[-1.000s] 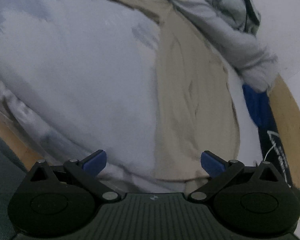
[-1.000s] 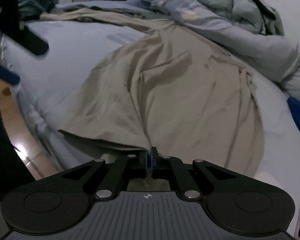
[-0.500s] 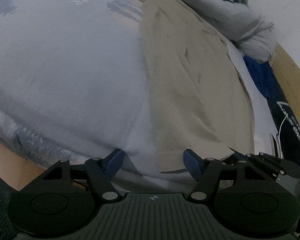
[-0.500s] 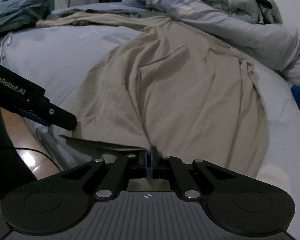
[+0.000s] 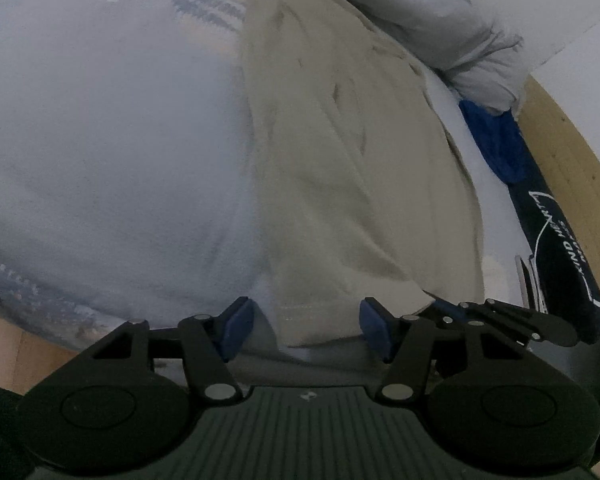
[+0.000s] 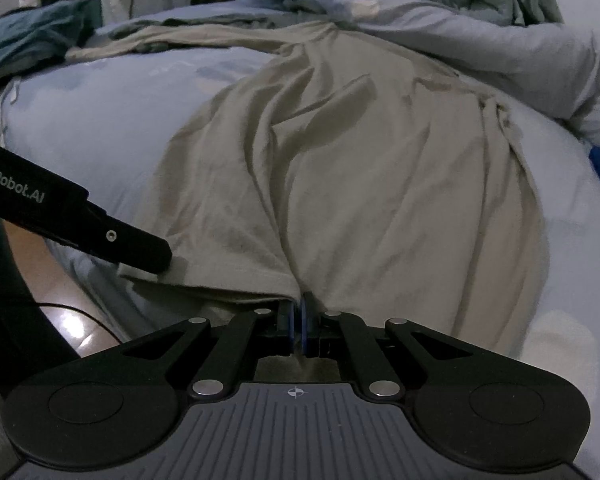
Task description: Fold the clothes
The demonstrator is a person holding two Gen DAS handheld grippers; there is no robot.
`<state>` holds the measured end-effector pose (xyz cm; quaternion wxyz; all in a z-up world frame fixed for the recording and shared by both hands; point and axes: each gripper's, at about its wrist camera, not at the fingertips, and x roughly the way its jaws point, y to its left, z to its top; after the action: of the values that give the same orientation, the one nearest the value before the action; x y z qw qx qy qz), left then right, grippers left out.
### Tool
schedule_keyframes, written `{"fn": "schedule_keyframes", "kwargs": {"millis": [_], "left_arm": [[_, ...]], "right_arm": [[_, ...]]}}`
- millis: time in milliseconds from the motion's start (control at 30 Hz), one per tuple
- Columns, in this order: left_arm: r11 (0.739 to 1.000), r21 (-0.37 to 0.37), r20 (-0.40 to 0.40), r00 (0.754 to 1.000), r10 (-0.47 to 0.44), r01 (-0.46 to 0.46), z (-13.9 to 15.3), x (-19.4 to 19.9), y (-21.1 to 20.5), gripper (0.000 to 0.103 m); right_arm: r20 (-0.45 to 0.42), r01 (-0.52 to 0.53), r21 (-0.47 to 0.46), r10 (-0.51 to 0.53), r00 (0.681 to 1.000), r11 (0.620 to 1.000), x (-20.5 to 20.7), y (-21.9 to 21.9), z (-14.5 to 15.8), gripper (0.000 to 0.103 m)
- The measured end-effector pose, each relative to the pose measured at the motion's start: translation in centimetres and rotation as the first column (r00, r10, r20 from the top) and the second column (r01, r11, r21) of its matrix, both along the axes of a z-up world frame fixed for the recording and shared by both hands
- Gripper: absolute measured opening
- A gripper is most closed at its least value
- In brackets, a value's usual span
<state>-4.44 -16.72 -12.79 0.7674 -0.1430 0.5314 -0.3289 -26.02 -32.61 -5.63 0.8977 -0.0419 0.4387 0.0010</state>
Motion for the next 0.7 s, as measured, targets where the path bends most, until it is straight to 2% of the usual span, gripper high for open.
{"fn": "schedule_keyframes", "kwargs": {"millis": [33, 67, 267, 367, 500, 700], "left_arm": [[1.0, 0.001, -0.006, 1.0, -0.002, 0.002, 0.0, 0.0, 0.0, 0.029], [1.0, 0.0, -0.016, 1.0, -0.005, 0.005, -0.1, 0.1, 0.0, 0.009], [0.999, -0.031, -0.031, 0.999, 0.042, -0.043, 0.3, -0.1, 1.7, 0.007], [0.995, -0.058, -0.037, 0.996, 0.076, -0.078, 1.2, 0.0, 3.1, 0.007], [0.988, -0.089, -0.024, 0.992, 0.126, -0.128, 3.3, 0.2, 6.2, 0.007], [0.981, -0.069, -0.007, 0.984, 0.179, -0.179, 4.8, 0.1, 9.9, 0.007]], "right_arm": [[0.0, 0.0, -0.002, 0.0, 1.0, 1.0, 0.0, 0.0, 0.0, 0.004], [-0.001, -0.001, -0.006, 0.001, 1.0, 1.0, 0.0, 0.1, -0.1, 0.004], [0.001, -0.008, -0.028, 0.008, 1.0, 1.0, 0.0, 0.6, 0.0, 0.004], [0.007, -0.029, -0.078, 0.03, 1.0, 0.997, -0.2, 1.4, 0.3, 0.004], [0.022, -0.116, -0.157, 0.121, 0.992, 0.981, -0.7, 4.1, 1.3, 0.004], [0.03, -0.258, -0.23, 0.272, 0.962, 0.938, -1.2, 8.1, 2.2, 0.004]]}}
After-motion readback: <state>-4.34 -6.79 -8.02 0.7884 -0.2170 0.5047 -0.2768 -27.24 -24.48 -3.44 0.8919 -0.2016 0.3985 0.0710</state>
